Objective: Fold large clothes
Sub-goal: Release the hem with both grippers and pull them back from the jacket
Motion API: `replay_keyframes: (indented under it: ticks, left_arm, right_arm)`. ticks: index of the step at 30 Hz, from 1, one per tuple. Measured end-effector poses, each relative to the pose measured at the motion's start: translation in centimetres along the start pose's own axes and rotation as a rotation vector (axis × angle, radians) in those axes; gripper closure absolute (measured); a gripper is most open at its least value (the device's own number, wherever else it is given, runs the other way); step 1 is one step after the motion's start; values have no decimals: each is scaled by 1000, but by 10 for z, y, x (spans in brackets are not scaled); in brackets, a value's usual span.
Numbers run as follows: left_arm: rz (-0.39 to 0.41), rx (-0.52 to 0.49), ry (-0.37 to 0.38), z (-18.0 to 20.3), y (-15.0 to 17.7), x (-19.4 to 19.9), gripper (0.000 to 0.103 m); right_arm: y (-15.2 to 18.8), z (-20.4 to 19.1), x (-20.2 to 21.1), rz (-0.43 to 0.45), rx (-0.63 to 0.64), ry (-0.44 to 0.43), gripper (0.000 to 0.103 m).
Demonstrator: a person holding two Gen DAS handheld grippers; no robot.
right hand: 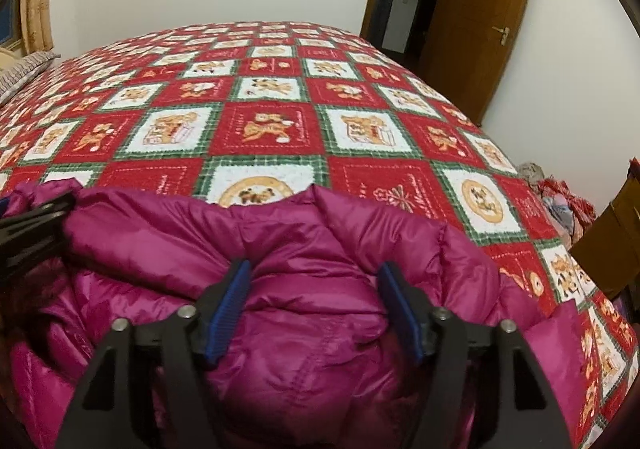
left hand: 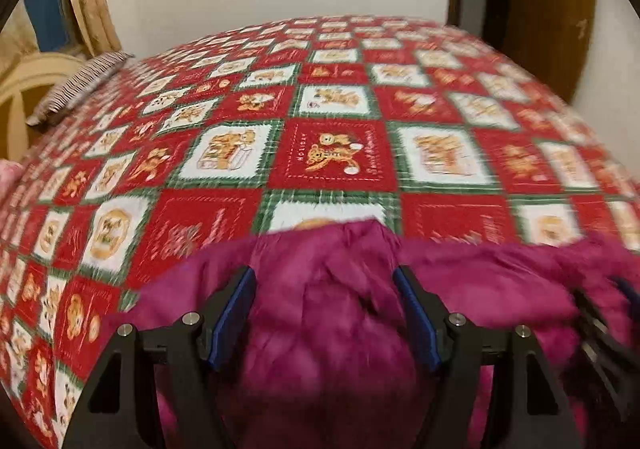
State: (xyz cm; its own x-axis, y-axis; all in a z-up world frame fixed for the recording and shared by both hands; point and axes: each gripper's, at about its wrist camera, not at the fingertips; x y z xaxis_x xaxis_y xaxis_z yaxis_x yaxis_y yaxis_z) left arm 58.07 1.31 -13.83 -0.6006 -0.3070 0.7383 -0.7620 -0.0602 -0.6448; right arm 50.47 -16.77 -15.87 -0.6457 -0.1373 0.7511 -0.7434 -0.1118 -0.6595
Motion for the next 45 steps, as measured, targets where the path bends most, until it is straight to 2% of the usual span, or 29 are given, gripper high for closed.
replay_keyframes:
  ticks: [3, 6, 8, 13, 16, 22, 26, 29, 39, 45]
  left_arm:
    - [51, 7, 27, -29, 16, 40, 32]
    - [127, -18, 48, -57, 37, 79, 32]
    - [167, -26, 55, -76, 56, 103, 32]
    - [165, -22, 114, -113, 104, 146, 32]
    - [155, -3, 147, -131, 132, 167, 32]
    - [153, 42, 197, -159, 180, 204, 32]
    - [142, 42, 254, -172, 208, 224, 32]
    - [151, 27, 265, -178, 225, 236, 31]
    - [100, -66, 272, -181, 281, 243, 31]
    - [67, -110, 269, -191, 314, 239, 31]
  right_arm:
    - [2, 6, 15, 2, -38, -44, 32]
    - [9, 8, 55, 90, -86, -41, 32]
    - [16, 3, 84, 116, -86, -45, 32]
    - [41, -25, 153, 133, -11, -16, 32]
    - [62, -47, 195, 155, 6, -40, 32]
    - [98, -71, 249, 187, -6, -109, 28]
    - [121, -74, 274, 182, -43, -181, 25]
    - [135, -77, 285, 170, -56, -190, 23]
    - [177, -73, 298, 120, -40, -142, 21]
    - [217, -34, 302, 91, -49, -90, 21]
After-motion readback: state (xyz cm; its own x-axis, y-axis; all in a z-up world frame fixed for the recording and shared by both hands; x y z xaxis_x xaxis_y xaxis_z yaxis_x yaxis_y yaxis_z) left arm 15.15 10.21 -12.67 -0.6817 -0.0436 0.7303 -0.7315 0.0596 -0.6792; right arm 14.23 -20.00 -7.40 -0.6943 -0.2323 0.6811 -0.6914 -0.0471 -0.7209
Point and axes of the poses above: each gripper's, at about its wrist camera, not at the fingertips, and x roughly against the way its jaws point, z to its right, y to its underside, and after that the axes turned 13 degrees about -y, right-handed
